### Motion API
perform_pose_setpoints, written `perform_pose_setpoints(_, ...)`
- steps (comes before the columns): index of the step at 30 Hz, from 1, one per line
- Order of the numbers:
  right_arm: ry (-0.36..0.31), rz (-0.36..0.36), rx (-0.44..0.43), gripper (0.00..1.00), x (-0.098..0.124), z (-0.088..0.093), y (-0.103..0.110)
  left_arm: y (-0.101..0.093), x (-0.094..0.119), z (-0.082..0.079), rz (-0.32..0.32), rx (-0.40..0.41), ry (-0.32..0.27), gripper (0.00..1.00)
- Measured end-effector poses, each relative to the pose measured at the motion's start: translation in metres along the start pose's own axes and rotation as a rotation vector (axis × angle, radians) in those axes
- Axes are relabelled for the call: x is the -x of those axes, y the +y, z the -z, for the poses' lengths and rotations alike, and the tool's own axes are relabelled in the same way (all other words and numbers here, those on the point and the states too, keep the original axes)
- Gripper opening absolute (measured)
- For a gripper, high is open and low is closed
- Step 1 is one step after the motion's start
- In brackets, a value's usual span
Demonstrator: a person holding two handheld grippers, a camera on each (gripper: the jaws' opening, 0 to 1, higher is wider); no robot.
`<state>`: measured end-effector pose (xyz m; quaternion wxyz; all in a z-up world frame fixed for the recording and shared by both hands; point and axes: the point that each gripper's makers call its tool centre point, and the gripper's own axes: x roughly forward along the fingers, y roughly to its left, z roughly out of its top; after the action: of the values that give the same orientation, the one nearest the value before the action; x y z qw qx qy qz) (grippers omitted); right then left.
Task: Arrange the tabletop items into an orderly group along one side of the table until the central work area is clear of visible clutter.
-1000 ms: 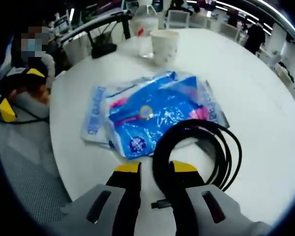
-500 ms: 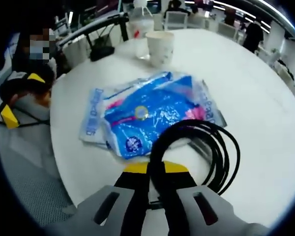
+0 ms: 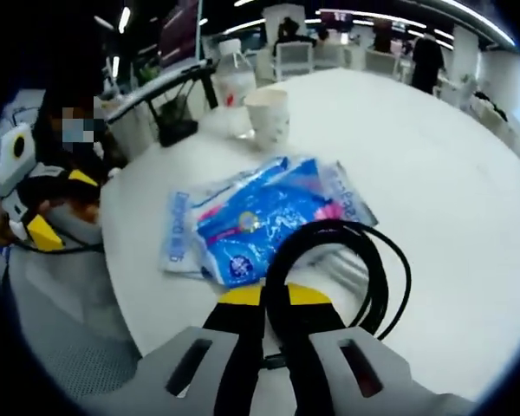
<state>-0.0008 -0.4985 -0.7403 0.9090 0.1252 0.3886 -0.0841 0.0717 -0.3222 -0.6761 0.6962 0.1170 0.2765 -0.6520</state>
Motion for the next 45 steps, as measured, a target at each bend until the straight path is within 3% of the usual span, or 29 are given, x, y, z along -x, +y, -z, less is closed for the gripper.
perform_pose_setpoints(5,0.006,0.034,-0.009,0.05,0.010,0.007,-0.017,0.001,0.000,0.001,-0.003,0.004,0.005,0.53)
perform_pose_setpoints(11,-0.028,0.074,-0.082,0.03,0.024,0.007,-0.047,0.001,0.000,0.002,-0.005,0.007,0.010,0.53)
perform_pose_setpoints(21,-0.035,0.116,-0.149,0.03,0.029,0.008,-0.082,0.002,0.001,0.002,-0.007,0.017,0.014,0.52)
perform_pose_setpoints(38,0.096,0.046,-0.070,0.04,0.012,0.031,-0.066,0.004,-0.001,0.005,-0.030,0.021,0.029,0.52)
perform_pose_setpoints(45,0.139,0.038,0.046,0.07,0.011,0.026,-0.061,0.005,-0.001,0.006,-0.034,0.021,0.034,0.53)
